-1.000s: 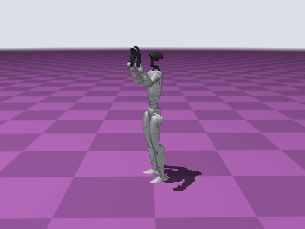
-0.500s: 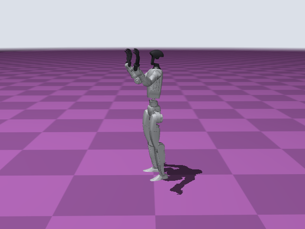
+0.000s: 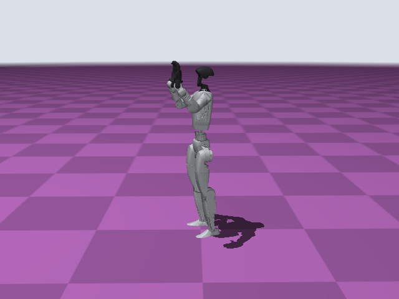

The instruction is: Upper body actions

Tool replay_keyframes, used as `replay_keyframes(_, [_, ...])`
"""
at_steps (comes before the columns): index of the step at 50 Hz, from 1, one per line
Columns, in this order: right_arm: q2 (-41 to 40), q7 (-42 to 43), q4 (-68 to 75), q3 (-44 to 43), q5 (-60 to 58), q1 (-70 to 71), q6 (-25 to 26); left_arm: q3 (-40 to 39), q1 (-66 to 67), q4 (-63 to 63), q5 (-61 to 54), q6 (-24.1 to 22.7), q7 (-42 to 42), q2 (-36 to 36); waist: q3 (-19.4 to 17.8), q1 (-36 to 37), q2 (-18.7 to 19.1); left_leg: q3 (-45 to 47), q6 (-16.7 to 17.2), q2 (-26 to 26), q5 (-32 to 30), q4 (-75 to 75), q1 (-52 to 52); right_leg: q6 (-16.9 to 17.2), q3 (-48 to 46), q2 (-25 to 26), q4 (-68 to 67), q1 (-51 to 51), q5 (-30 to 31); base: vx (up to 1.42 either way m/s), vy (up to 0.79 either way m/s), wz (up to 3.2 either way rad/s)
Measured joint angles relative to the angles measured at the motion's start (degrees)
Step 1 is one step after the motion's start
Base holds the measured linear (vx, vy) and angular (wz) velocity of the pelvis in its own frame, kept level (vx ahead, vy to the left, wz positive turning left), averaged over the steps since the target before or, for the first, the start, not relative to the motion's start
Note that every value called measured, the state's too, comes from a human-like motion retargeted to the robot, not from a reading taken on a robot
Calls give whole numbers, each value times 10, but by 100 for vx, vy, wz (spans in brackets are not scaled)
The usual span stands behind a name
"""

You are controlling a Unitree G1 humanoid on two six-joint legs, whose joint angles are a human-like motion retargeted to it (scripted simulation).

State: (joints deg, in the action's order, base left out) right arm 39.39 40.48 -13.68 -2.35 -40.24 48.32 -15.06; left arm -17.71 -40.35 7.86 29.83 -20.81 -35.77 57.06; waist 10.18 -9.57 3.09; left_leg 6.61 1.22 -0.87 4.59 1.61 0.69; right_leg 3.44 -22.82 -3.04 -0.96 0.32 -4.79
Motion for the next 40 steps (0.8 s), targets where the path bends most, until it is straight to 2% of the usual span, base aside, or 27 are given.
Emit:
replay_keyframes(5, [18,-4,-20,36,-48,19,-5,71,-36,-40,53,-8,33,10,0,3,0,0,0,0,0,0,0,0,0,1,0,0,0,0,0,0])
replay_keyframes(10, [-1,1,-7,19,-49,12,2,63,-43,-45,112,23,14,-1,-1,4,-1,1,0,0,0,0,-1,0,1,1,0,1,0,0,0,0])
replay_keyframes(22, [-77,-4,76,-119,61,-58,51,-70,18,51,-70,63,-24,-47,1,-1,2,3,0,-1,1,0,-1,-1,3,1,0,-1,0,0,0,0])
replay_keyframes(27, [-120,-3,103,-185,125,-73,66,-105,20,80,-224,52,-3,-77,-1,1,2,1,0,0,0,0,0,-1,2,1,0,-1,0,0,0,0])
replay_keyframes(30, [-141,-2,115,-219,163,-74,74,-114,21,86,-276,44,11,-82,-2,2,1,-2,0,0,-1,0,1,0,0,0,0,-1,0,0,0,0])
replay_keyframes(35, [-144,-11,119,-220,204,-72,59,-129,34,77,-237,38,-15,-64,-3,0,1,-3,1,0,-1,0,3,0,-1,0,1,-2,-1,0,0,0])
replay_keyframes(40, [-99,-24,78,-165,150,-72,40,-120,37,48,-175,21,-6,-45,-5,0,3,2,1,-1,-1,0,2,-1,2,0,1,-2,1,0,0,0])
